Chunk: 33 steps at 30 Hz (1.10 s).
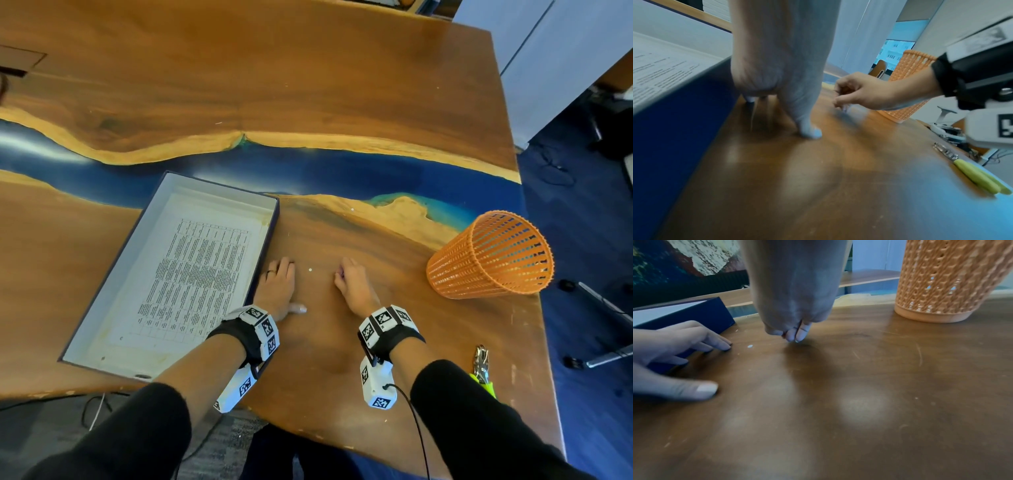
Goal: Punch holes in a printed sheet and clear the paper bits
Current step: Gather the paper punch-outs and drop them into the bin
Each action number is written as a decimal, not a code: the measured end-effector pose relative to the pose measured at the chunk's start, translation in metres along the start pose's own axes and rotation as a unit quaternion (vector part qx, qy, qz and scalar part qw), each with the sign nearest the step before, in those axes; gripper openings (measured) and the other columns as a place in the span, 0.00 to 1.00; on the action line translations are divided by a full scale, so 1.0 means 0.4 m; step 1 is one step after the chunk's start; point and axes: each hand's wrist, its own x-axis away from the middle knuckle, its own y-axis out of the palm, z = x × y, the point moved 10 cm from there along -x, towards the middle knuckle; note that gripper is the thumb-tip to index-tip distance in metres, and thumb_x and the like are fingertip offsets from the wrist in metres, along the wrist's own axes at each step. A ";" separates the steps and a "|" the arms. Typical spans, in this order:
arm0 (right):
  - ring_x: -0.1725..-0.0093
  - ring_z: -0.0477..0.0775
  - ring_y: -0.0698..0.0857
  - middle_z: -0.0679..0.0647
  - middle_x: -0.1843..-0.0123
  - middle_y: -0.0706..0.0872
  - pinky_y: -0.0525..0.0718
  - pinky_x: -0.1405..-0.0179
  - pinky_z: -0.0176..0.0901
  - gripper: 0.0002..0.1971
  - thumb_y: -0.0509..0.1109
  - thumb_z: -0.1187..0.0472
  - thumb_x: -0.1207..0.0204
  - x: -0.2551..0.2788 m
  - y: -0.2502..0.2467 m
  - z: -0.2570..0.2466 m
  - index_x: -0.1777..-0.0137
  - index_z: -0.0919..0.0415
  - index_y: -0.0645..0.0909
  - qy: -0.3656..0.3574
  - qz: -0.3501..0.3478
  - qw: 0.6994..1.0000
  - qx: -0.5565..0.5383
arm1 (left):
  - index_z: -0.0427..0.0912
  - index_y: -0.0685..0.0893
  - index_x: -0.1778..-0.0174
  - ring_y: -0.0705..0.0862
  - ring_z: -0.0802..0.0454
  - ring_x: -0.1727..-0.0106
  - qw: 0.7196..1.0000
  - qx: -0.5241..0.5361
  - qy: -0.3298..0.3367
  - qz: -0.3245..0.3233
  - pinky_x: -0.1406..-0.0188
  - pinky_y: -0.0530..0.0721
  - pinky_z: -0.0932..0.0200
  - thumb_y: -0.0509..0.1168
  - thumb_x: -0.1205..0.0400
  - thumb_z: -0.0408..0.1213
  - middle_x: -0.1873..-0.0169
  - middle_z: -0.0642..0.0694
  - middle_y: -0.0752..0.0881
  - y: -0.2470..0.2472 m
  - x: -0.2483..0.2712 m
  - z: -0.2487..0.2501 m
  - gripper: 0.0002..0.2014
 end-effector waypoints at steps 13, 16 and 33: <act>0.63 0.55 0.76 0.57 0.62 0.78 0.75 0.60 0.48 0.08 0.65 0.70 0.25 0.044 -0.029 0.146 0.63 0.59 0.72 0.096 0.035 0.991 -0.086 | 0.46 0.84 0.45 0.74 0.44 0.35 0.993 0.090 0.047 0.057 0.45 0.79 0.45 0.71 0.23 0.38 0.42 0.48 0.79 -0.089 -0.101 0.029 0.11; 0.62 0.55 0.76 0.58 0.62 0.78 0.73 0.61 0.45 0.07 0.65 0.70 0.25 0.044 -0.028 0.146 0.61 0.60 0.74 0.099 0.034 0.991 -0.088 | 0.43 0.85 0.50 0.75 0.45 0.37 0.992 0.090 0.052 0.065 0.47 0.80 0.44 0.71 0.23 0.37 0.45 0.48 0.81 -0.092 -0.106 0.040 0.07; 0.62 0.54 0.76 0.57 0.61 0.78 0.70 0.60 0.42 0.03 0.64 0.69 0.25 0.039 -0.025 0.157 0.56 0.68 0.78 0.096 0.036 0.992 -0.074 | 0.42 0.83 0.58 0.82 0.40 0.47 0.997 0.067 0.026 0.041 0.61 0.73 0.54 0.68 0.21 0.28 0.48 0.42 0.81 -0.056 -0.147 0.047 0.04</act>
